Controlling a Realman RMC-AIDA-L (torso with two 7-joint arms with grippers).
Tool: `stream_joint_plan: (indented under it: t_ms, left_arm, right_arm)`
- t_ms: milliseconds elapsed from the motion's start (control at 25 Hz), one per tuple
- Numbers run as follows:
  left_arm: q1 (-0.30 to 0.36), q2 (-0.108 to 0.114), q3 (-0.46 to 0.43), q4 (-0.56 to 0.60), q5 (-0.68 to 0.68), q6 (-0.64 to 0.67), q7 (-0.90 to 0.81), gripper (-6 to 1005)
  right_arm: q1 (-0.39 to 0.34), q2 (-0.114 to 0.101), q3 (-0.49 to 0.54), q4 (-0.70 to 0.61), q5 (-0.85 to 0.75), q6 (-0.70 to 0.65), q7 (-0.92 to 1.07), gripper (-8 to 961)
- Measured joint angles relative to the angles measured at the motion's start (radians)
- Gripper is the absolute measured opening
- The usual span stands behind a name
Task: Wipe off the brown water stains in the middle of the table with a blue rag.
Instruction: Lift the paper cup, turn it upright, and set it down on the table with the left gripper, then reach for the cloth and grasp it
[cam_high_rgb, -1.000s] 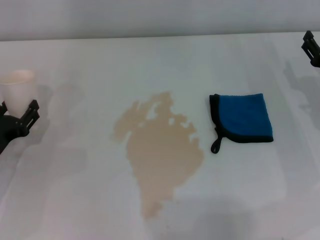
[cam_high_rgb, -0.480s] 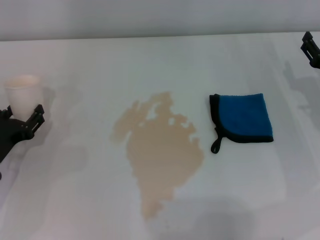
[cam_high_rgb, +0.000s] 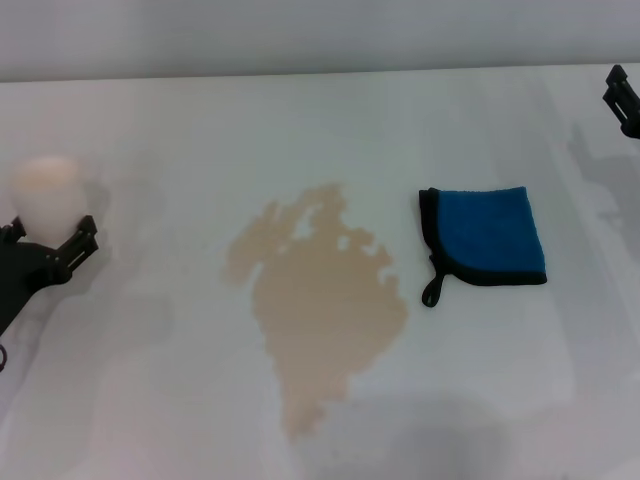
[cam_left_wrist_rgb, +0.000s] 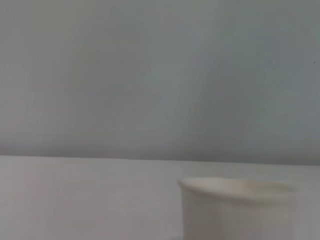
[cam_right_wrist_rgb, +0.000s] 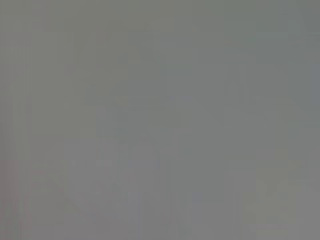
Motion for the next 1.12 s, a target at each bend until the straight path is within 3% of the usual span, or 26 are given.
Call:
stream_joint_plan:
  t_ms: [280, 1120]
  left_arm:
    - [0.004, -0.002, 0.000, -0.016, 0.000, -0.003, 0.000, 887]
    - [0.020, -0.003, -0.002, -0.075, 0.006, -0.062, -0.010, 888]
  right_arm:
    - [-0.007, 0.000, 0.000, 0.000, 0.000, -0.009, 0.000, 787]
    - [-0.009, 0.000, -0.005, 0.000, -0.008, -0.018, 0.000, 786]
